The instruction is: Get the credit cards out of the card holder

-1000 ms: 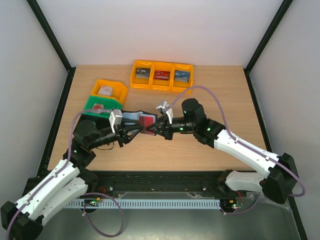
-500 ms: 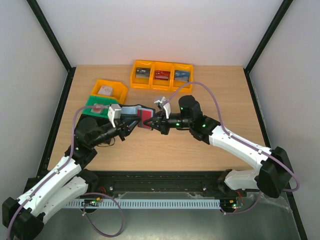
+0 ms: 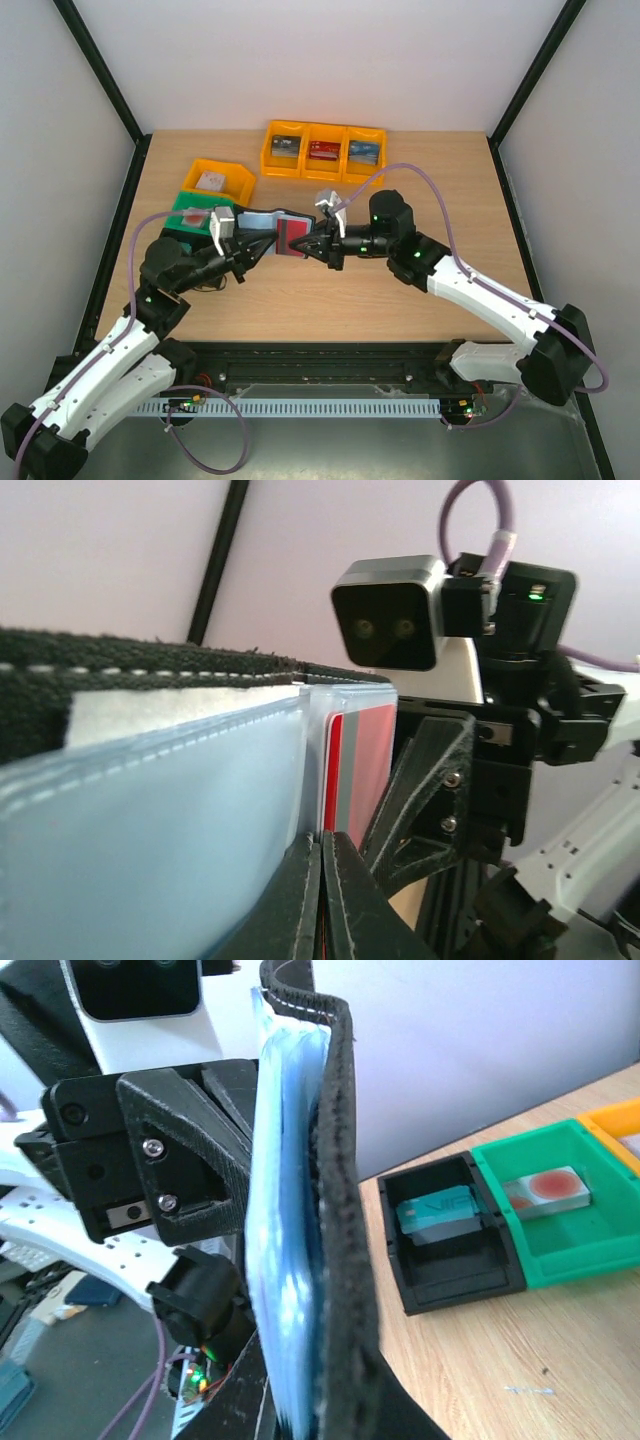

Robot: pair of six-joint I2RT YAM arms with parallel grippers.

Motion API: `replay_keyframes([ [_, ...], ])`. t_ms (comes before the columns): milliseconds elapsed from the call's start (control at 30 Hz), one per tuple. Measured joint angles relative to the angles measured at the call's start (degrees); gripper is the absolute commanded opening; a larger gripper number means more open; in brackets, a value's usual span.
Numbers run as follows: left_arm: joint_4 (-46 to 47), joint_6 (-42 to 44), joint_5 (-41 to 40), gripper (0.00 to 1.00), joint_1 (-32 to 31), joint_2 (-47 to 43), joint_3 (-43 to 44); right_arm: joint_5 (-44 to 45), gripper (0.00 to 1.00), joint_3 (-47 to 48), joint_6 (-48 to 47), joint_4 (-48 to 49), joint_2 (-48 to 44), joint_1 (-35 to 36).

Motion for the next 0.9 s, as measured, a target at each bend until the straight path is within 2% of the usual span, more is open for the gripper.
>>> replay_keyframes([
  [233,2.49,-1.05,5.64,0.03,0.11,-0.57,0.26,-5.01,0.03,-1.05,-1.09,2.23,-1.36,-0.9],
  [333,2.84,-0.94,5.97,0.17,0.11,-0.55,0.31,-6.54,0.02,-1.01,-0.79,3.48,-0.52,-1.31],
  [467,1.84,-0.22,4.22,0.22,0.2,-0.48,0.37,-7.08,0.02,0.48,-0.26,4.22,2.71,-1.79],
  [700,-1.44,1.62,0.63,0.15,0.63,-0.46,0.57,-5.29,0.02,1.16,-1.81,3.74,4.2,-1.2],
  [800,-1.55,2.64,0.52,0.03,0.63,-0.44,0.96,-4.31,0.02,1.16,-2.45,3.74,3.63,-0.92],
  [900,-1.31,3.02,0.02,0.02,0.66,-0.46,0.98,-3.82,0.06,1.18,-2.45,3.74,3.32,-0.7],
])
